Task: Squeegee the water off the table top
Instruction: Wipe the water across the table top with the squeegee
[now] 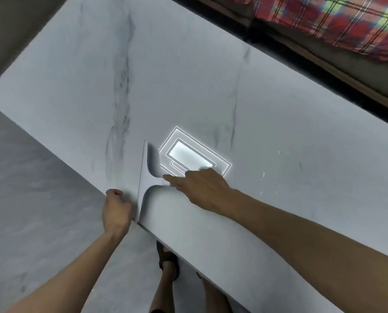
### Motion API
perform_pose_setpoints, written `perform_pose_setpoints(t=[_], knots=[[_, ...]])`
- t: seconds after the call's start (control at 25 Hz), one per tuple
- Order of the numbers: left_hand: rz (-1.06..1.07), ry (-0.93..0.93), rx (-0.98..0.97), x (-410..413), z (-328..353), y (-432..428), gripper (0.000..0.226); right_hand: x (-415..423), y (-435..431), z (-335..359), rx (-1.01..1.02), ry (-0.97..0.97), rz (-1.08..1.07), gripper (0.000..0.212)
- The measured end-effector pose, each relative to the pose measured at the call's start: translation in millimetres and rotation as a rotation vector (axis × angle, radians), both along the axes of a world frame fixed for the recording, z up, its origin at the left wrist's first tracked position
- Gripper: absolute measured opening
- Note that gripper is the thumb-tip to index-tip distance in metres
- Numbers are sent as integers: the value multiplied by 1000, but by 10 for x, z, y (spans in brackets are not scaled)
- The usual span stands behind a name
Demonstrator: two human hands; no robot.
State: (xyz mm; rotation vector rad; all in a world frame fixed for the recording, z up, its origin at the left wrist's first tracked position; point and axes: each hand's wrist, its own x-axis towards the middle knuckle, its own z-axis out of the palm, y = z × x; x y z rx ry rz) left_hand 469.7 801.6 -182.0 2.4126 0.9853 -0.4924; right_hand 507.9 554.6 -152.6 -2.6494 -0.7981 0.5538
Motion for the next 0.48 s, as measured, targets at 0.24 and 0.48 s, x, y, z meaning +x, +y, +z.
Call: perform_pose_setpoints(t=[0.24, 0.48], knots=[[-189, 141, -219, -75, -60, 149, 20, -137, 521, -140, -69, 56, 94, 53], [-315, 188, -270, -28, -127, 10, 28, -429, -373, -66, -187, 102, -224, 46]])
